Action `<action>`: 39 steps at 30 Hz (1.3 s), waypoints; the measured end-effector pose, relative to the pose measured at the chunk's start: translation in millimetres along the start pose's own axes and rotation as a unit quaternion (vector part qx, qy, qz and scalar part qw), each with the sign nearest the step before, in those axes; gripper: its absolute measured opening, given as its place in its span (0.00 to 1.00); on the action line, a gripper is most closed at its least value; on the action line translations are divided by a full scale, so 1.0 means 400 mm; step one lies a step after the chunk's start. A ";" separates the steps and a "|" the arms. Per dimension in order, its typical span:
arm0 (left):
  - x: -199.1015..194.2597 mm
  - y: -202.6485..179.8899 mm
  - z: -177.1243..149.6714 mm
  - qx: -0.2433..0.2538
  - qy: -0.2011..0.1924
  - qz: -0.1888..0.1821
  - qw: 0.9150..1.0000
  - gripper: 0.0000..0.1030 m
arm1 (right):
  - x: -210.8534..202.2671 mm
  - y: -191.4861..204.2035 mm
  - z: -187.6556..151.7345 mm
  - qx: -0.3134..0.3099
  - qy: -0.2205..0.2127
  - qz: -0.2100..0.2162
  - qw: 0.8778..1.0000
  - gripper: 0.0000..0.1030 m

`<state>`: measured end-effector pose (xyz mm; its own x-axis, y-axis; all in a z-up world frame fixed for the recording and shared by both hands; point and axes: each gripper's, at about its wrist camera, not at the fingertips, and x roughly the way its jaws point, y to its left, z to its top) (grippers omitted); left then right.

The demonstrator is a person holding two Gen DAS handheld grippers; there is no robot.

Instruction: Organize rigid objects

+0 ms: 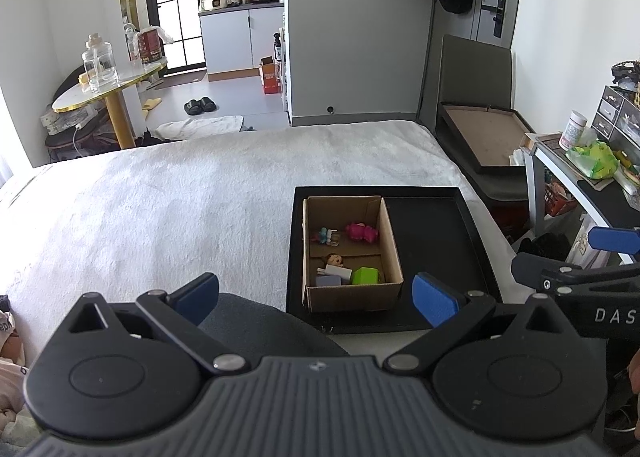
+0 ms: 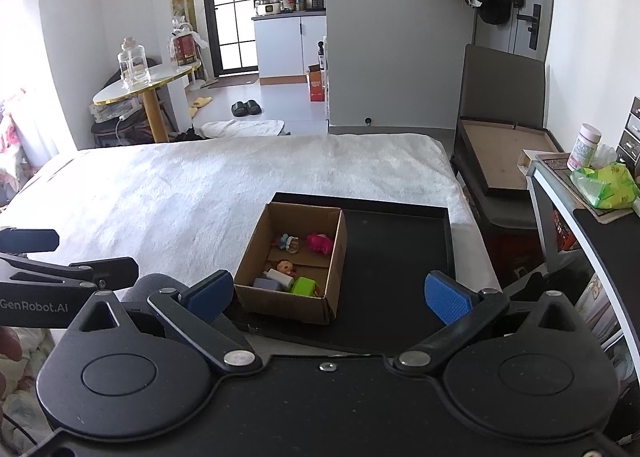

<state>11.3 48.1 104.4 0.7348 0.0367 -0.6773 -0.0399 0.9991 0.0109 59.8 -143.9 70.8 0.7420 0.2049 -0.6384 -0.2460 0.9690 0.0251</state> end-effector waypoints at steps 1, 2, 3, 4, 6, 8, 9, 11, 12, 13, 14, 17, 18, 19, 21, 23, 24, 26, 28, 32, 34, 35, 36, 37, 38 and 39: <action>0.001 0.000 0.000 0.000 0.001 0.000 1.000 0.99 | 0.001 -0.002 0.000 0.000 0.000 0.001 1.000 1.00; 0.001 0.000 0.000 0.000 0.001 -0.001 1.000 0.99 | 0.001 -0.002 0.000 0.000 0.000 0.001 1.000 1.00; 0.002 -0.001 -0.001 0.000 0.002 -0.001 1.000 0.99 | 0.001 -0.002 -0.001 0.000 0.000 0.001 1.000 1.00; 0.003 -0.001 -0.001 0.000 0.002 -0.002 1.000 0.99 | 0.001 -0.002 -0.001 0.000 0.000 0.001 1.000 1.00; 0.004 -0.004 -0.002 0.000 0.003 -0.002 1.000 0.99 | 0.002 -0.001 -0.001 -0.001 0.001 0.001 1.000 1.00; 0.004 -0.005 -0.003 -0.001 0.004 -0.002 1.000 0.99 | 0.002 0.000 -0.003 -0.001 0.002 0.001 1.000 1.00; 0.004 -0.005 -0.003 0.000 0.004 -0.003 1.000 0.99 | 0.002 0.000 -0.004 -0.002 0.002 0.001 1.000 1.00; 0.004 -0.006 -0.004 0.000 0.003 -0.003 1.000 0.99 | 0.002 0.000 -0.004 -0.002 0.002 0.000 1.000 1.00; 0.004 -0.006 -0.004 0.000 0.003 -0.003 1.000 0.99 | 0.002 0.001 -0.004 -0.002 0.002 0.000 1.000 1.00; 0.004 -0.006 -0.004 0.000 0.003 -0.003 1.000 0.99 | 0.001 0.001 -0.005 -0.002 0.002 -0.001 1.000 1.00; 0.004 -0.006 -0.004 0.000 0.003 -0.003 1.000 0.99 | 0.001 0.001 -0.005 -0.002 0.001 -0.002 1.000 1.00; 0.005 -0.007 -0.004 -0.001 0.004 -0.003 1.000 0.99 | 0.001 -0.001 -0.006 -0.001 0.001 -0.003 1.000 1.00; 0.005 -0.007 -0.004 -0.001 0.004 -0.004 1.000 0.99 | 0.000 -0.001 -0.006 -0.001 0.001 -0.002 1.000 1.00; 0.005 -0.008 -0.004 -0.001 0.004 -0.005 1.000 0.99 | 0.000 -0.002 -0.006 -0.001 0.001 -0.002 1.000 1.00; 0.005 -0.009 -0.005 -0.001 0.006 -0.006 1.000 0.99 | 0.000 -0.003 -0.005 -0.001 0.002 -0.002 1.000 1.00; 0.007 -0.007 -0.006 -0.002 0.008 -0.006 1.000 0.99 | -0.001 -0.003 -0.005 0.000 0.003 -0.003 1.000 1.00; 0.008 -0.006 -0.006 -0.001 0.008 -0.006 1.000 0.99 | -0.001 -0.003 -0.004 -0.001 0.003 -0.003 1.000 1.00; 0.008 -0.006 -0.005 -0.002 0.008 -0.006 1.000 0.99 | -0.001 -0.004 -0.005 -0.001 0.003 -0.003 1.000 1.00; 0.007 -0.007 -0.005 -0.002 0.008 -0.007 1.000 0.99 | -0.001 -0.003 -0.004 0.000 0.003 -0.003 1.000 1.00; 0.007 -0.006 -0.005 -0.001 0.008 -0.008 1.000 0.99 | -0.001 -0.003 -0.005 -0.001 0.004 -0.003 1.000 1.00; 0.007 -0.007 -0.005 -0.001 0.009 -0.008 1.000 0.99 | 0.001 -0.001 -0.004 -0.001 0.005 -0.003 1.000 1.00; 0.008 -0.006 -0.005 -0.001 0.009 -0.008 1.000 0.99 | 0.001 -0.001 -0.004 -0.002 0.005 -0.003 1.000 1.00; 0.009 -0.007 -0.006 -0.001 0.010 -0.009 1.000 0.99 | 0.001 0.000 -0.004 -0.002 0.005 -0.003 1.000 1.00; 0.010 -0.006 -0.007 -0.001 0.011 -0.010 1.000 0.99 | 0.002 0.000 -0.005 -0.003 0.005 -0.004 1.000 1.00; 0.012 -0.006 -0.007 -0.002 0.013 -0.012 1.000 0.99 | 0.003 0.000 -0.006 -0.004 0.006 -0.004 1.000 1.00; 0.013 -0.005 -0.009 -0.003 0.014 -0.014 1.000 0.99 | 0.004 0.000 -0.006 -0.004 0.007 -0.005 1.000 1.00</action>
<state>12.9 46.1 98.2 0.7165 0.0071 -0.6976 -0.0235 0.9996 -0.0139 59.3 -143.8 67.9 0.7351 0.1932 -0.6498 -0.2434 0.9698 0.0131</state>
